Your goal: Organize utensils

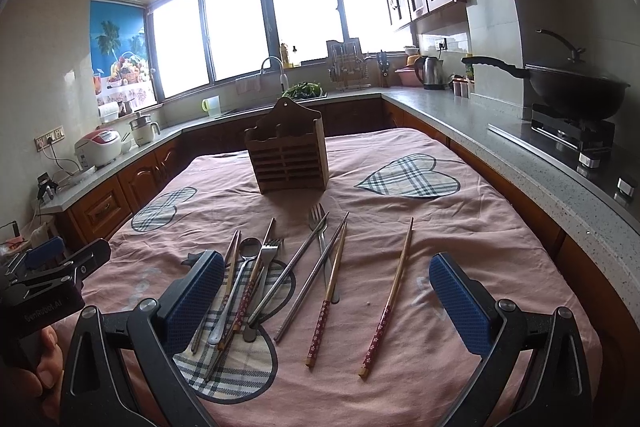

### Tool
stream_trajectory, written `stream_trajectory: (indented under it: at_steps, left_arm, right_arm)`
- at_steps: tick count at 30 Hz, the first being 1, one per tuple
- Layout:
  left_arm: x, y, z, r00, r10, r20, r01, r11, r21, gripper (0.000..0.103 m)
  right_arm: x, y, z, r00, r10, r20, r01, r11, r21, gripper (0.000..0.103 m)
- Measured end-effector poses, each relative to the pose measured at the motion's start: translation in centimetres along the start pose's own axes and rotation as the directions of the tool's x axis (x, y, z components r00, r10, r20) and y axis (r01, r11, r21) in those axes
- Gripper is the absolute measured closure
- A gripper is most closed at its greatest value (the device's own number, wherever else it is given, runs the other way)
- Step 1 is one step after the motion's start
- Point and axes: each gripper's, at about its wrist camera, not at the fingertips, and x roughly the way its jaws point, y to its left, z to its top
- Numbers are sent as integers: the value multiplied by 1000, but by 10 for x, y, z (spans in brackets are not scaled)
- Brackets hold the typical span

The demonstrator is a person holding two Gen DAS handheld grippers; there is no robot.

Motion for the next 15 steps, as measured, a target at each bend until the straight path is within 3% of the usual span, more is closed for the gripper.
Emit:
stream_trajectory:
  at_steps: [8, 15]
  left_arm:
    - [6, 3, 0, 1000, -8, -18, 8, 1000, -8, 0]
    - [34, 5, 4, 994, -49, -93, 46, 998, -37, 0]
  right_arm:
    - [3, -2, 2, 1000, 0, -9, 1, 1000, 5, 0]
    - [15, -15, 7, 999, -12, -38, 12, 1000, 15, 0]
